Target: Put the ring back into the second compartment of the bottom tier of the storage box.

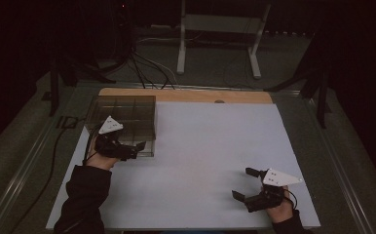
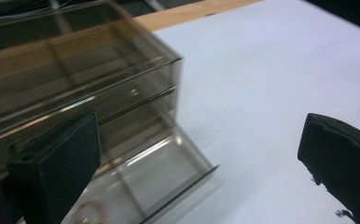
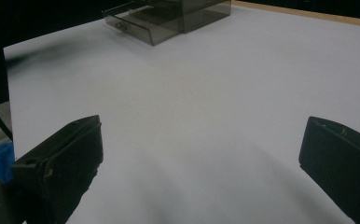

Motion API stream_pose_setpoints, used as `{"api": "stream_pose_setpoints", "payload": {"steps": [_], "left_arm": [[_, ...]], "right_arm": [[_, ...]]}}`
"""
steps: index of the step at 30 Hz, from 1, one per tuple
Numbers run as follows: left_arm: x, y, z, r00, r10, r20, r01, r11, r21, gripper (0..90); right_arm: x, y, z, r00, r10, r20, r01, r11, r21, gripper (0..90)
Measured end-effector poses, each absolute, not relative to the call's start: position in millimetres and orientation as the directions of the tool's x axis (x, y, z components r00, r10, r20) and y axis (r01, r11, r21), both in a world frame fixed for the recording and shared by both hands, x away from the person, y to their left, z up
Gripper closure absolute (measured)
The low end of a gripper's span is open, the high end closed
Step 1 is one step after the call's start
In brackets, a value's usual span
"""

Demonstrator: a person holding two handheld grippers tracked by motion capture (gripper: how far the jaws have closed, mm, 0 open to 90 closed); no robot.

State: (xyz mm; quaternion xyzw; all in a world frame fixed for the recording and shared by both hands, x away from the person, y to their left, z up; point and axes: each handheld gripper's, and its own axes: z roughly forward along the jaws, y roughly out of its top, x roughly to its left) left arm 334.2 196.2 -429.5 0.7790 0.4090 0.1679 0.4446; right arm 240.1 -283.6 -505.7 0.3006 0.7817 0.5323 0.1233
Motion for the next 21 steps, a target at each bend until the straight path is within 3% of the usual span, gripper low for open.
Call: {"api": "stream_pose_setpoints", "payload": {"steps": [7, 21], "left_arm": [[330, 184, -428, 0.713, 0.682, -0.160, 0.458, -0.280, 0.844, 0.5], [324, 163, -439, 0.774, 0.610, -0.168, 0.432, -0.316, 0.845, 0.5]], "right_arm": [[240, -285, -506, -0.788, 0.602, 0.131, 0.341, 0.249, 0.906, 0.0], [240, -284, -506, -0.787, 0.604, 0.129, 0.340, 0.249, 0.907, 0.0]]}}
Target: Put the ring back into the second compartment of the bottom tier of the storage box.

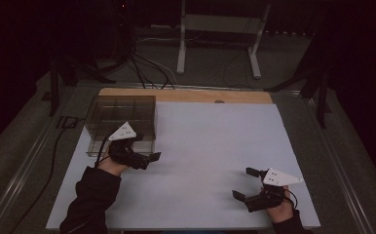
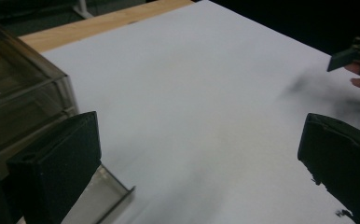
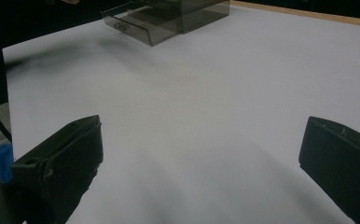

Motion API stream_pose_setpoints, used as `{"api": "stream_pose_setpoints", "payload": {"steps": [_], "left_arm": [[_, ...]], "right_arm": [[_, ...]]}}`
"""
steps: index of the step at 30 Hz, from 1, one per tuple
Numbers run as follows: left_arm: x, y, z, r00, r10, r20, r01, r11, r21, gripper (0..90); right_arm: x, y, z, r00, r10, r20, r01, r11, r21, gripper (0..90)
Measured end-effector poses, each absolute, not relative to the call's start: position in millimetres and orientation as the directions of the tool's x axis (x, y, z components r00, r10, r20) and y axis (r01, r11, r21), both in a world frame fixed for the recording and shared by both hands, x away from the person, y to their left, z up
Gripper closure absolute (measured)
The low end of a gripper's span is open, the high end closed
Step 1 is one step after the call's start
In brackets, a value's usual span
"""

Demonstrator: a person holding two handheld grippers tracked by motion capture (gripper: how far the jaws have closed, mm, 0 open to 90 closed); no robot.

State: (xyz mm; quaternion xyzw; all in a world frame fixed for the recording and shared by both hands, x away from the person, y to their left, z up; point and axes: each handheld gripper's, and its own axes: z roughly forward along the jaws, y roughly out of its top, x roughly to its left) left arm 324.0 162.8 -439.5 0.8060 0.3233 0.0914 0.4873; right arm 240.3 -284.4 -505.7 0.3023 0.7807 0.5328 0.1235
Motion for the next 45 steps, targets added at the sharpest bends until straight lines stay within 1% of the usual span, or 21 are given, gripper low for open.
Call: {"api": "stream_pose_setpoints", "payload": {"steps": [9, 19, 22, 34, 42, 45], "left_arm": [[315, 153, -446, 0.795, 0.582, -0.172, 0.429, -0.338, 0.838, 0.5], [300, 157, -459, 0.809, 0.562, -0.172, 0.425, -0.356, 0.832, 0.5], [296, 160, -464, 0.800, 0.570, -0.187, 0.439, -0.345, 0.830, 0.5], [281, 171, -480, 0.796, 0.580, -0.176, 0.440, -0.354, 0.825, 0.6], [269, 184, -486, 0.768, 0.617, -0.169, 0.453, -0.338, 0.825, 0.6], [265, 190, -488, 0.753, 0.640, -0.153, 0.459, -0.345, 0.818, 0.6]], "right_arm": [[241, -284, -506, -0.785, 0.606, 0.131, 0.343, 0.248, 0.906, 0.0], [241, -284, -506, -0.783, 0.607, 0.135, 0.345, 0.244, 0.906, 0.0], [241, -284, -506, -0.784, 0.606, 0.134, 0.345, 0.245, 0.906, 0.0], [241, -284, -506, -0.784, 0.606, 0.134, 0.345, 0.246, 0.906, 0.0], [241, -284, -506, -0.786, 0.603, 0.135, 0.345, 0.246, 0.906, 0.0], [241, -284, -506, -0.787, 0.602, 0.138, 0.345, 0.244, 0.906, 0.0]]}}
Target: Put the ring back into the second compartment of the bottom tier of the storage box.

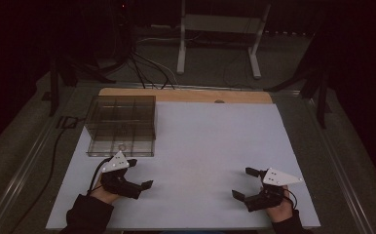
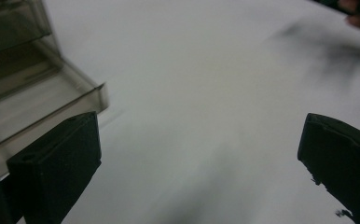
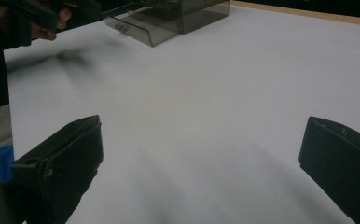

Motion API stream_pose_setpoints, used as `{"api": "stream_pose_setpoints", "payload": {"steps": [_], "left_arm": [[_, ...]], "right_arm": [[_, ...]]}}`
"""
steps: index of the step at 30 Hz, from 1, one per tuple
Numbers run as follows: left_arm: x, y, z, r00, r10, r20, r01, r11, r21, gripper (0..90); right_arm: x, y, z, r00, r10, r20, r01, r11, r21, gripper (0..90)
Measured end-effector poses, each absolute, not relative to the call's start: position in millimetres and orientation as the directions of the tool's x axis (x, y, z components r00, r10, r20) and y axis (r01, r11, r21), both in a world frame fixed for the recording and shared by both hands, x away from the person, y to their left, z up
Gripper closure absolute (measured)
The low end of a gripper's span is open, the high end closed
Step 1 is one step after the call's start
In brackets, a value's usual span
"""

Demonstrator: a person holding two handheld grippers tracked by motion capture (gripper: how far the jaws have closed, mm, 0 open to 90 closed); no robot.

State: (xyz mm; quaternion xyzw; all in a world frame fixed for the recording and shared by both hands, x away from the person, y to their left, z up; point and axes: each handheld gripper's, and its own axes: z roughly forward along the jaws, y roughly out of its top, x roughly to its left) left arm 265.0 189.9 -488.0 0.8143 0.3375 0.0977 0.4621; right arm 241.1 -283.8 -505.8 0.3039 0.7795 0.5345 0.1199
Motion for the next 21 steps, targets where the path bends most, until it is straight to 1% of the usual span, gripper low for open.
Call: {"api": "stream_pose_setpoints", "payload": {"steps": [8, 14, 21], "left_arm": [[256, 205, -492, 0.733, 0.668, -0.133, 0.463, -0.346, 0.816, 0.6], [252, 215, -495, 0.715, 0.686, -0.135, 0.469, -0.328, 0.820, 0.6], [251, 215, -496, 0.713, 0.688, -0.134, 0.469, -0.327, 0.820, 0.6]], "right_arm": [[241, -283, -506, -0.789, 0.599, 0.139, 0.345, 0.244, 0.906, 0.0], [241, -284, -506, -0.787, 0.602, 0.137, 0.345, 0.245, 0.906, 0.0], [241, -283, -506, -0.788, 0.600, 0.136, 0.345, 0.249, 0.905, 0.0]]}}
